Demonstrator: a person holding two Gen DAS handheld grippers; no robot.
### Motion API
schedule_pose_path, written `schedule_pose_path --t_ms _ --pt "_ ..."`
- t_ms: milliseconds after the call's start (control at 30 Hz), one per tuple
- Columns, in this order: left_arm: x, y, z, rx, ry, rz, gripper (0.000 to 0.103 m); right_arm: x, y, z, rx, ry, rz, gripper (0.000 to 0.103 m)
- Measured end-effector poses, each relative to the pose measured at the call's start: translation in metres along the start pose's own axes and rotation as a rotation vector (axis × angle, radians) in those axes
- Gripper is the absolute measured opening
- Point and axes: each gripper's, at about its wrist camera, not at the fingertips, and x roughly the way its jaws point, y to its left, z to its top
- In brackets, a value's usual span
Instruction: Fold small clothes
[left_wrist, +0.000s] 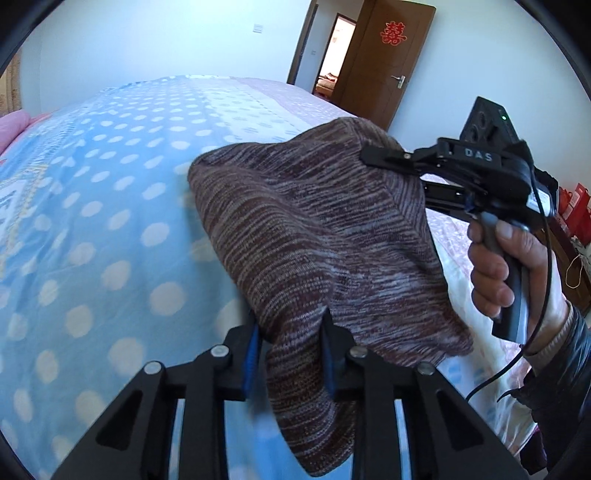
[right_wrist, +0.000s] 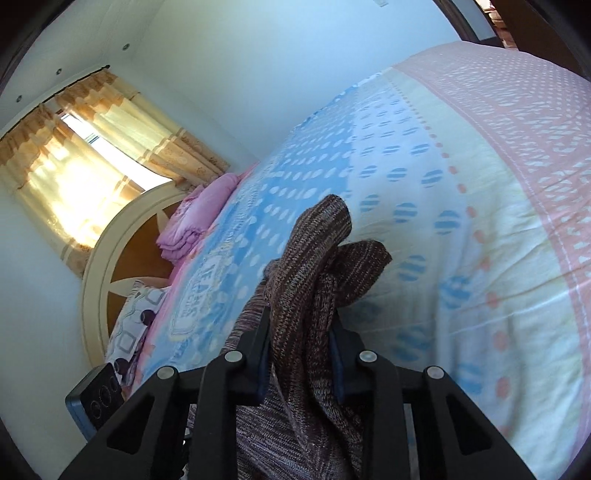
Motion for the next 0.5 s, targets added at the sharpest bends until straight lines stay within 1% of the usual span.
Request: schedule_pose_path --t_ms 100,233,333,500 --pt "-0.025 0.008 -0.013 -0.002 -0.020 0.019 0.028 0.001 0.017 -0.012 0.003 -0.006 0.040 0.027" --pt "-0.045 0.013 -0.027 -0.014 -0.031 0.040 0.028 0.008 0.039 -0.032 0.008 -0.004 0.083 0.027" --pt "-0.069 0.024 -0.045 -0.023 -0.041 0.065 0.028 0.020 0.059 -0.049 -0.005 0.015 0.112 0.027" --pt "-0.103 0.034 -0.060 -0.035 -0.066 0.109 0.028 0.040 0.091 -0.062 -0.027 0.047 0.159 0.027"
